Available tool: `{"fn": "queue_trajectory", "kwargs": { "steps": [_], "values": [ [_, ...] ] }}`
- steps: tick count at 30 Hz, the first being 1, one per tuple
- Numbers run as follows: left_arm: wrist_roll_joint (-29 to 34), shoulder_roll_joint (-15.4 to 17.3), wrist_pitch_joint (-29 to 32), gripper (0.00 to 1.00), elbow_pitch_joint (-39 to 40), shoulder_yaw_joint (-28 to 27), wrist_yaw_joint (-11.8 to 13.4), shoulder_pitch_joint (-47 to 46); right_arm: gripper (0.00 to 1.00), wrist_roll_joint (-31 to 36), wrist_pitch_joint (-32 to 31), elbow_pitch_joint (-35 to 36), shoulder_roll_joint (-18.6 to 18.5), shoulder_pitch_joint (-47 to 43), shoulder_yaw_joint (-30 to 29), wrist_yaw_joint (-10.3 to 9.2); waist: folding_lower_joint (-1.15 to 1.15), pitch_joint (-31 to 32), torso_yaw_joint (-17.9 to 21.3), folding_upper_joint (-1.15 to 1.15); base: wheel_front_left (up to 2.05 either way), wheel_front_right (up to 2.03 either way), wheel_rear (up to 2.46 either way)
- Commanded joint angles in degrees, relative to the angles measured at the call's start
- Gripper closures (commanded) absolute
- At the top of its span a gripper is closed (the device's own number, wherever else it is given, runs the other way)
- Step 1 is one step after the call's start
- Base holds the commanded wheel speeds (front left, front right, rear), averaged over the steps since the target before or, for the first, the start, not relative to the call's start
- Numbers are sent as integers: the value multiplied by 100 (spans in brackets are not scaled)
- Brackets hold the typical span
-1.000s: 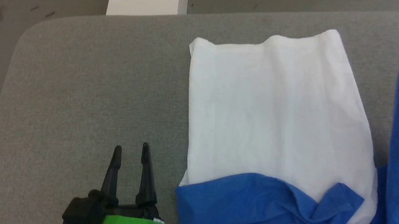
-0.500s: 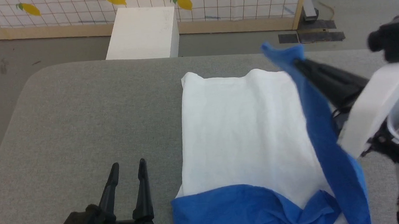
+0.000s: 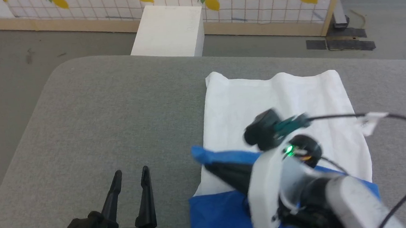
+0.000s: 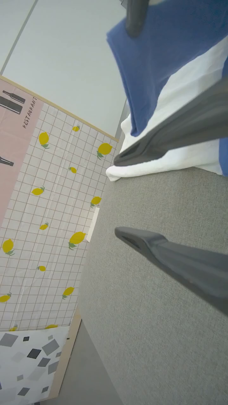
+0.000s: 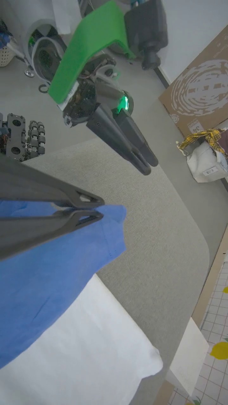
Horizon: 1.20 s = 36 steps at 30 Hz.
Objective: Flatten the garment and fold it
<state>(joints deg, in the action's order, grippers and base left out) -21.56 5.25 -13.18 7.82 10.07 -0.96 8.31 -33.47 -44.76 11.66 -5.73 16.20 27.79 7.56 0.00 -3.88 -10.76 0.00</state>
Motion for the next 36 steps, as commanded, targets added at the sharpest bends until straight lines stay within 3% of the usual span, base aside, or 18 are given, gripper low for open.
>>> {"fn": "queue_trajectory", "kwargs": {
  "steps": [1, 7, 15, 17, 18, 23, 28, 32, 36],
  "values": [
    [-70, 5, 5, 0, -19, 16, 7, 20, 100, 51, 130, -163, 36, -106, 173, -8, 0, -60, -87, 0, 0, 0, 0],
    [-95, -11, -19, 0, -55, 44, 17, -29, 100, 128, 441, -976, 53, -336, 816, -8, 0, -167, -230, 0, 0, 0, 0],
    [-115, -25, -57, 0, -101, 44, 45, -68, 100, 482, 867, -1976, -90, -422, 955, -8, 0, -256, -262, 0, 0, 0, 0],
    [-142, -22, -66, 0, -142, 44, 38, -108, 4, 514, 1140, -2388, 12, -375, 923, -8, 0, -259, -204, 0, 0, 0, 0],
    [-144, -21, -68, 0, -149, 46, 38, -113, 0, 501, 1203, -2456, 43, -359, 925, -8, 0, -253, -184, 0, 0, 0, 0],
    [-157, 8, -62, 0, -178, 42, 51, -110, 0, 163, 1337, -2515, 180, -244, 964, -8, 0, -167, -54, 0, 0, 0, 0],
    [-149, 47, -38, 0, -149, 62, 58, -107, 0, -136, 1364, -2045, 162, -170, 698, -8, 0, -97, 64, 0, 0, 0, 0],
    [-133, 74, -24, 0, -103, 84, 66, -118, 0, -91, 1592, -1411, 23, -323, -22, -8, 0, -81, 170, 0, 0, 0, 0],
    [-110, 88, -34, 0, -54, 101, 77, -126, 0, 436, 2127, -752, -10, -650, -1082, -8, 0, -118, 306, 0, 0, 0, 0]
  ]
}}
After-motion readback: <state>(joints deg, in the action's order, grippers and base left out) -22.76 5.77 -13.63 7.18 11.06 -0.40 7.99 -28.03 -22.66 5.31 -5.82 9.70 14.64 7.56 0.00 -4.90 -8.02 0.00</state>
